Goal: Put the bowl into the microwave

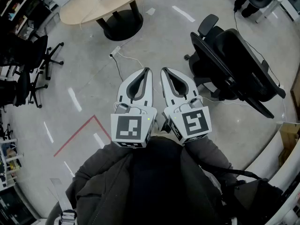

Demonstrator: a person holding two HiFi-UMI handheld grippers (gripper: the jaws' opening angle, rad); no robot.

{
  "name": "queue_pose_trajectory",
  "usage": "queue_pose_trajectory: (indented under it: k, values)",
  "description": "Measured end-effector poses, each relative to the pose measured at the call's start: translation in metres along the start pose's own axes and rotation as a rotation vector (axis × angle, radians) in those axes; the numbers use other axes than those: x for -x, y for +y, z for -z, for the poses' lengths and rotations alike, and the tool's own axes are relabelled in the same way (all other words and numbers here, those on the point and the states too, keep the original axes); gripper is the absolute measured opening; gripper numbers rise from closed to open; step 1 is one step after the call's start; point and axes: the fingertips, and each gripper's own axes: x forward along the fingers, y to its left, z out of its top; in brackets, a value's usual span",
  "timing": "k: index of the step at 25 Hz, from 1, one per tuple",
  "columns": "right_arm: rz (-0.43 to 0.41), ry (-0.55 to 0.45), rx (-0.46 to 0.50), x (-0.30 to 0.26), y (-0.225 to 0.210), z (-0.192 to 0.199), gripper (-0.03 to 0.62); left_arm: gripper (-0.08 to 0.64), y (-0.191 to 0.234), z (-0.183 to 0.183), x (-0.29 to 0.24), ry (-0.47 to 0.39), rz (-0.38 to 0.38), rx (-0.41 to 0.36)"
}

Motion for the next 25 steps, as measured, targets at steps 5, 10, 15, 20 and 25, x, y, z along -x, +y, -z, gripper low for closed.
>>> queue_pose_trajectory:
  k: [5, 10, 15, 20, 25]
  values:
    - [-0.01, -0.008, -0.021, -0.009, -0.003, 0.001, 0.006, 0.009, 0.005, 0.004, -0.008, 0.005, 0.002, 0.013]
    - [-0.012, -0.015, -0.033, -0.033, -0.006, 0.004, 0.008, 0.009, 0.029, 0.009, -0.022, -0.003, -0.008, 0.031]
    - [-0.023, 0.034, -0.039, -0.079, -0.007, 0.018, 0.008, 0.009, 0.071, 0.019, -0.045, 0.006, -0.03, 0.065]
    - [-0.029, 0.062, -0.037, -0.146, -0.008, 0.021, 0.008, 0.009, 0.133, 0.02, -0.083, 0.012, -0.048, 0.076]
    - [-0.044, 0.105, -0.039, -0.213, 0.0, 0.029, 0.008, 0.009, 0.192, 0.025, -0.112, 0.031, -0.055, 0.109]
